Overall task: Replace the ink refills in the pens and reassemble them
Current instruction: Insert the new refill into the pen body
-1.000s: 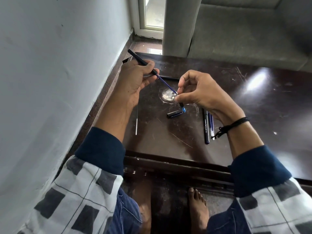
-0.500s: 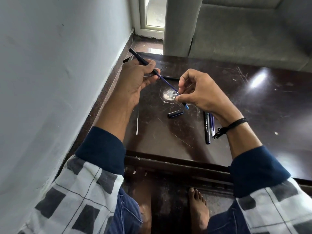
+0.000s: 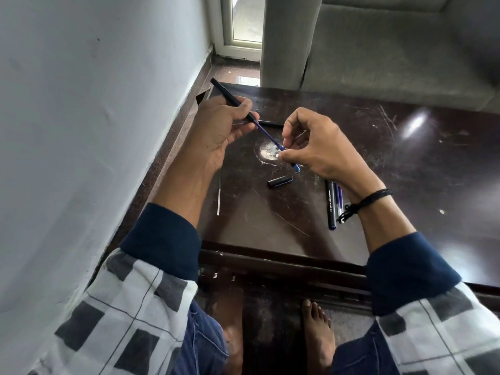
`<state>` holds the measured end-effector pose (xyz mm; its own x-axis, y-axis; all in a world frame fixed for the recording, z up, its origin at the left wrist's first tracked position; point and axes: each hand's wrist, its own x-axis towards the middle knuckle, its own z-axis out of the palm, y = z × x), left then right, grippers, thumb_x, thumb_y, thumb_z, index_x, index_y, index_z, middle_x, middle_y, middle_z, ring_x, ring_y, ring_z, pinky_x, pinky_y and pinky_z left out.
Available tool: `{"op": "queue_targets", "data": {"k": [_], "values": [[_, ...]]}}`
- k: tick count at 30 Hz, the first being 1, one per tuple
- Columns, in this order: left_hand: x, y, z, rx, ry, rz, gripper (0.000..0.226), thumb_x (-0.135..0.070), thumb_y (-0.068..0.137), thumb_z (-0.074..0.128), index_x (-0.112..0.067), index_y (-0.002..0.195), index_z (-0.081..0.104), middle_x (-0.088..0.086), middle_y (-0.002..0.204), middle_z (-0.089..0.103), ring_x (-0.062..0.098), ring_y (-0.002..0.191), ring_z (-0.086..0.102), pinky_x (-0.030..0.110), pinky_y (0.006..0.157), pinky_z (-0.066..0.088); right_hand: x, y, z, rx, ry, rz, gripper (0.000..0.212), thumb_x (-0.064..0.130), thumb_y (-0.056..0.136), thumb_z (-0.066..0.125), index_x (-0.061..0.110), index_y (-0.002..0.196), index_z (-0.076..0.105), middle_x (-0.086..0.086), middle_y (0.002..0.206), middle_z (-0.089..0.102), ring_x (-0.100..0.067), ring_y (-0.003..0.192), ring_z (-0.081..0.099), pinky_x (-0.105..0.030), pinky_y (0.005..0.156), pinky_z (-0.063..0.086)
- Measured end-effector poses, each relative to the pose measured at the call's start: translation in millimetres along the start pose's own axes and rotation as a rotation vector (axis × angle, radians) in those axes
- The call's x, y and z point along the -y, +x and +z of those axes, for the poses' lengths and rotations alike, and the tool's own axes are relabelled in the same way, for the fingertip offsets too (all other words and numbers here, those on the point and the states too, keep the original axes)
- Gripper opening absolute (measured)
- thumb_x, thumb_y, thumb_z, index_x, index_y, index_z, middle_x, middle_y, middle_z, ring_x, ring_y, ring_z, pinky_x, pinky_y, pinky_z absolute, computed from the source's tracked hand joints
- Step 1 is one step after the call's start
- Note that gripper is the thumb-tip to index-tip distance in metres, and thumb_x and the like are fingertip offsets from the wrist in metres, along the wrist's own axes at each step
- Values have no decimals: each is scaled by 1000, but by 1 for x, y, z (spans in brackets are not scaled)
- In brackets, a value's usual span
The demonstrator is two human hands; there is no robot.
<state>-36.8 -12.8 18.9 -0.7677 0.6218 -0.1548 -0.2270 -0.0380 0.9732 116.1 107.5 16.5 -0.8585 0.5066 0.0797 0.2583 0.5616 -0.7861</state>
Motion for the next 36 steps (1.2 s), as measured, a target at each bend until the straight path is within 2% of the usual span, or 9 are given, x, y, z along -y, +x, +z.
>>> {"op": "queue_targets", "data": {"k": [12, 17, 29, 36], "values": [[-1, 4, -5, -31, -10, 8, 4, -8, 93, 67, -9, 90, 67, 13, 89, 75, 23, 89, 75, 24, 71, 58, -5, 0, 0, 34, -78, 12, 34, -1, 77, 80, 22, 88, 57, -2, 86, 70, -8, 69, 60, -19, 66, 51], [0, 2, -2, -12, 2, 6, 2, -8, 94, 67, -9, 92, 67, 14, 91, 74, 25, 93, 75, 25, 72, 59, -2, -1, 1, 15, -85, 1, 33, 1, 77, 81, 21, 89, 58, -1, 85, 69, -3, 65, 57, -12, 62, 48], [-2, 2, -4, -33, 9, 24, 1, -6, 94, 66, -7, 94, 66, 15, 90, 73, 22, 88, 74, 23, 70, 58, -2, -1, -2, 14, -83, -8, 31, 0, 77, 78, 20, 90, 58, -3, 86, 71, -10, 71, 62, -18, 64, 51], [1, 2, -1, -14, 18, 20, 4, -6, 94, 66, -9, 91, 66, 13, 90, 73, 23, 90, 75, 24, 71, 58, 0, -1, 1, 17, -87, -17, 33, 3, 77, 81, 22, 88, 57, -4, 86, 71, -7, 67, 60, -16, 63, 51]]}}
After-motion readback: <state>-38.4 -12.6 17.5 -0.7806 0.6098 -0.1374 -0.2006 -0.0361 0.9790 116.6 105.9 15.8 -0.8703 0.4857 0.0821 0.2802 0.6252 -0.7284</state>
